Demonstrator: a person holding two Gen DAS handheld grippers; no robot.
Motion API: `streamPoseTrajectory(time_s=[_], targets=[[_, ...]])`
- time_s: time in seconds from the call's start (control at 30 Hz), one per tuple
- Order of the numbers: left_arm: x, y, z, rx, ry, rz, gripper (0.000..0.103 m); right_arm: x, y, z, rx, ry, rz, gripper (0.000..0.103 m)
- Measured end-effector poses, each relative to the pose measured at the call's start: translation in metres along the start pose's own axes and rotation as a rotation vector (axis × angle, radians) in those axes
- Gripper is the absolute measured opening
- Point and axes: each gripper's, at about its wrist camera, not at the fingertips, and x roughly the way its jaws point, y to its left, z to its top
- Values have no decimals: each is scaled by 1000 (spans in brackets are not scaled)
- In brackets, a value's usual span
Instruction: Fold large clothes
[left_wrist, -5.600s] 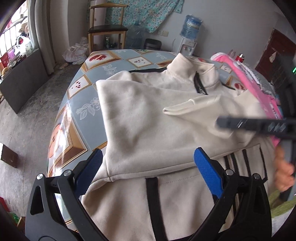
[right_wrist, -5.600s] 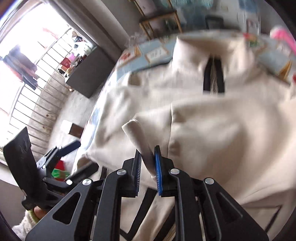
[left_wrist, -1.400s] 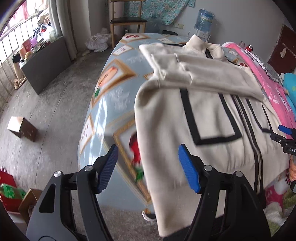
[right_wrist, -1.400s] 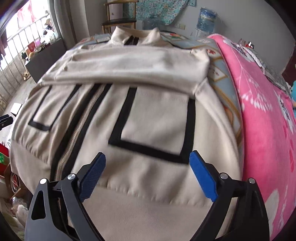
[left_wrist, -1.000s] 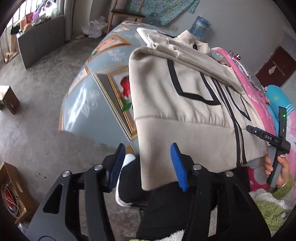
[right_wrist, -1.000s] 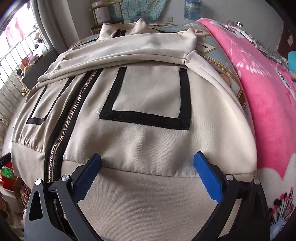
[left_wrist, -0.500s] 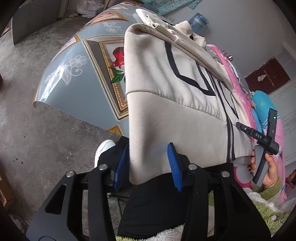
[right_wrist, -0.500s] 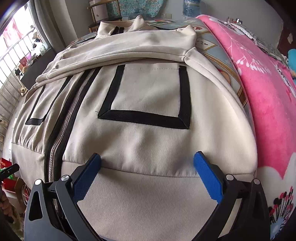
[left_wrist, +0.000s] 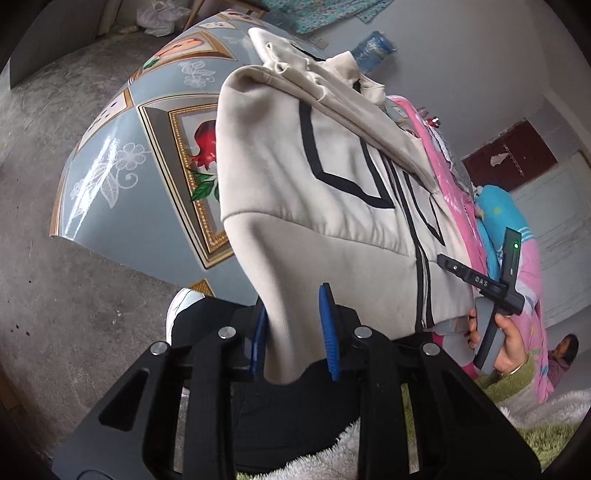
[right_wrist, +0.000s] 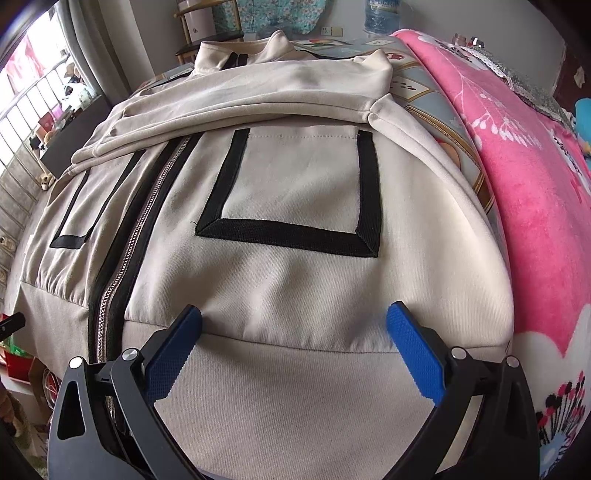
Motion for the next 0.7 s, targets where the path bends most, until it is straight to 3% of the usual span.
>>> streamPoseTrajectory(time_s=[0.2,0.47,0.7], targets=[[11,9,6,-36,27,5,25,-2,0,-4,0,-25,0,97],[6,-3,6,28,15,-1,25,-7,-2,-10,-25,-54,29,97],[14,-9,4,56,50,69,24,-48,-19,-48,-26,-115,5,97]])
